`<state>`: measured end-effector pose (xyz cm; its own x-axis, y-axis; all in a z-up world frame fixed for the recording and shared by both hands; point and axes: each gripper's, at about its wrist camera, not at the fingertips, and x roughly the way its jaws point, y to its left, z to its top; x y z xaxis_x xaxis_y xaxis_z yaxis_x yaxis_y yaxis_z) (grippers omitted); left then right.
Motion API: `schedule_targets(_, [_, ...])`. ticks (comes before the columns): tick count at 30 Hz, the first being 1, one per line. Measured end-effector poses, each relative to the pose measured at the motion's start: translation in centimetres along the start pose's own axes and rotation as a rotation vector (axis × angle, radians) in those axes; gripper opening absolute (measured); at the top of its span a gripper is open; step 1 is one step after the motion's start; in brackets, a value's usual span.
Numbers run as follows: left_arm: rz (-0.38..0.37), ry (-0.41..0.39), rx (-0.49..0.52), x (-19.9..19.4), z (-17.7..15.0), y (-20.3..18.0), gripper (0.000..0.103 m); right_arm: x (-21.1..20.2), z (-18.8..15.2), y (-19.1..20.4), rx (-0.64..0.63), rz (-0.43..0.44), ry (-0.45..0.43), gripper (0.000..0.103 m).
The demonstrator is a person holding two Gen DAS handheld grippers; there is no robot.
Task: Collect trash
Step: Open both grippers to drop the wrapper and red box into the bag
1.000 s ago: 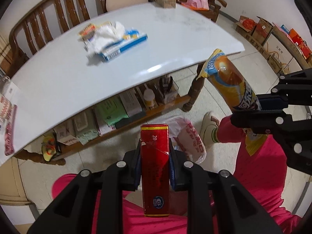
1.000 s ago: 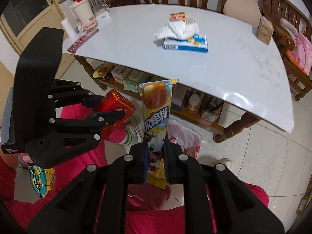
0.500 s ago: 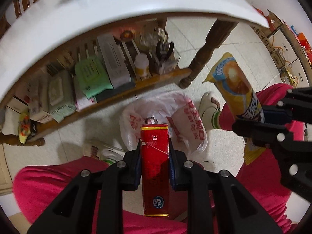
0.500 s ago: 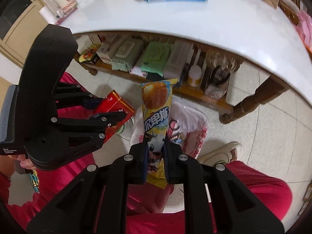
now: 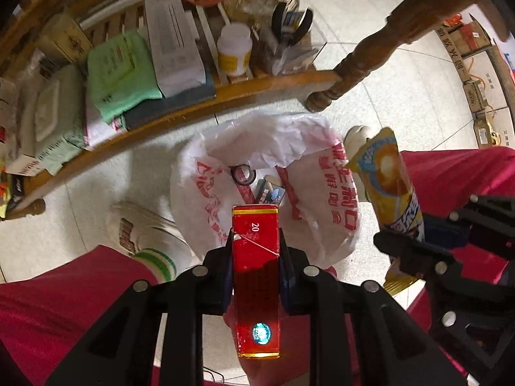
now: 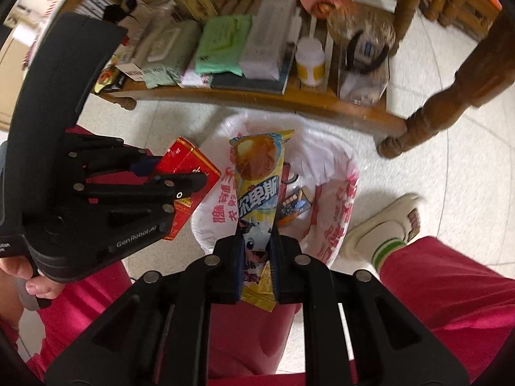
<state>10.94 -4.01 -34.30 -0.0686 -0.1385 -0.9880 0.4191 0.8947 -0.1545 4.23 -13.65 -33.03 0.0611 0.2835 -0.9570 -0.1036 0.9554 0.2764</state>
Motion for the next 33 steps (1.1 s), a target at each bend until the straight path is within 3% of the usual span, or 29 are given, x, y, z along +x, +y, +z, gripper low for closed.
schedule_targets(17, [-0.093,0.138,-0.12,7.4,2.7,2.4,0.022,8.3,0.9,-3.5,0.113,0.012,0.166,0.013])
schedule_targets(33, [-0.058,0.22,-0.142,10.8,2.9,3.3,0.024,11.0,1.5,-3.8,0.113,0.015,0.232,0.016])
